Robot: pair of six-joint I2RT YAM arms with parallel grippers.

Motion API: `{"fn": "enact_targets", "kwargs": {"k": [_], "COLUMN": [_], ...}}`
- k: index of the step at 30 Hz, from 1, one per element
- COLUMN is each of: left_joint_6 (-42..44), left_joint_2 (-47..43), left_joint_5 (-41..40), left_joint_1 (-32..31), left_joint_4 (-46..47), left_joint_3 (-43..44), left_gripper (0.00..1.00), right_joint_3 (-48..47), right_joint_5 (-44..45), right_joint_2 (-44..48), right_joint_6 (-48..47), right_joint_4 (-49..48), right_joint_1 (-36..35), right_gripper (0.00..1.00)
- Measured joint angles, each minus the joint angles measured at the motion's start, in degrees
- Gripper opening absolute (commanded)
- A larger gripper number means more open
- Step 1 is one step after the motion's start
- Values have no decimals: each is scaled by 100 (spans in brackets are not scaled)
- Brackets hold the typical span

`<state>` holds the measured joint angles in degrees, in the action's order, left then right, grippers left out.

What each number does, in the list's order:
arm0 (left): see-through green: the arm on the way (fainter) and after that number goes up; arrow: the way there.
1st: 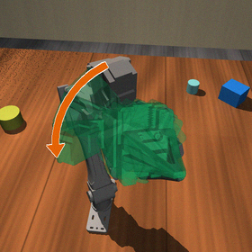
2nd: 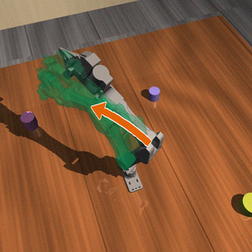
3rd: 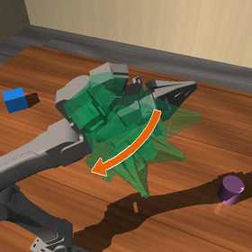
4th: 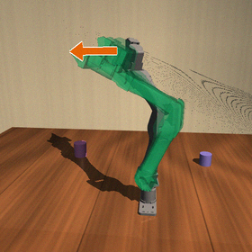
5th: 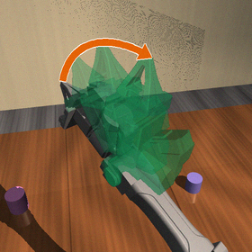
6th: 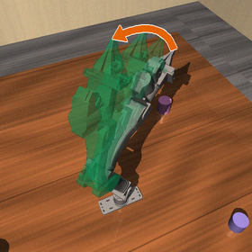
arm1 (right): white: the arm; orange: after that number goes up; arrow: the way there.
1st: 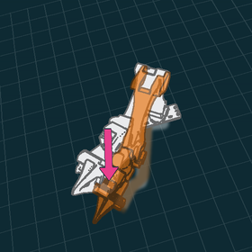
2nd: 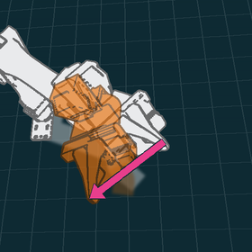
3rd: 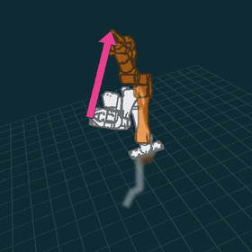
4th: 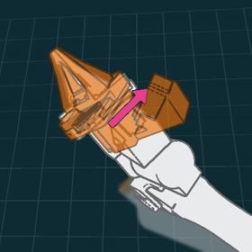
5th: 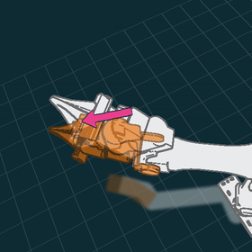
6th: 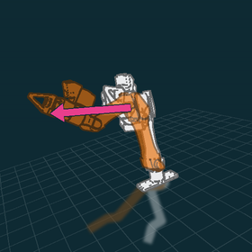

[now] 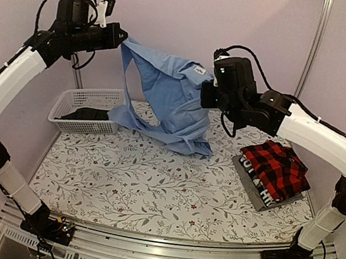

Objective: Fold and stack the long sleeve shirts
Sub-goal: Flatten out the crumpled shirt at the center of the board.

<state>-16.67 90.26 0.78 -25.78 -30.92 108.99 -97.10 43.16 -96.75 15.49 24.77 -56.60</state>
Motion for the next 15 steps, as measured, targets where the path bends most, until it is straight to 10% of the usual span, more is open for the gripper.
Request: {"fn": "enact_targets", "kwargs": {"k": [15], "left_joint_6": [901], "left_joint_2": [-2251], "left_joint_5": [378], "left_joint_1": [-87], "left_joint_4": [1574], "left_joint_3": [-291], "left_gripper": [0], "right_joint_3": [-721], "right_joint_5": [-1189], "right_joint_2": [1991], "right_joint_6": [-2789], "right_joint_4": [-1325], "right_joint_1": [35], "right_gripper": [0]}}
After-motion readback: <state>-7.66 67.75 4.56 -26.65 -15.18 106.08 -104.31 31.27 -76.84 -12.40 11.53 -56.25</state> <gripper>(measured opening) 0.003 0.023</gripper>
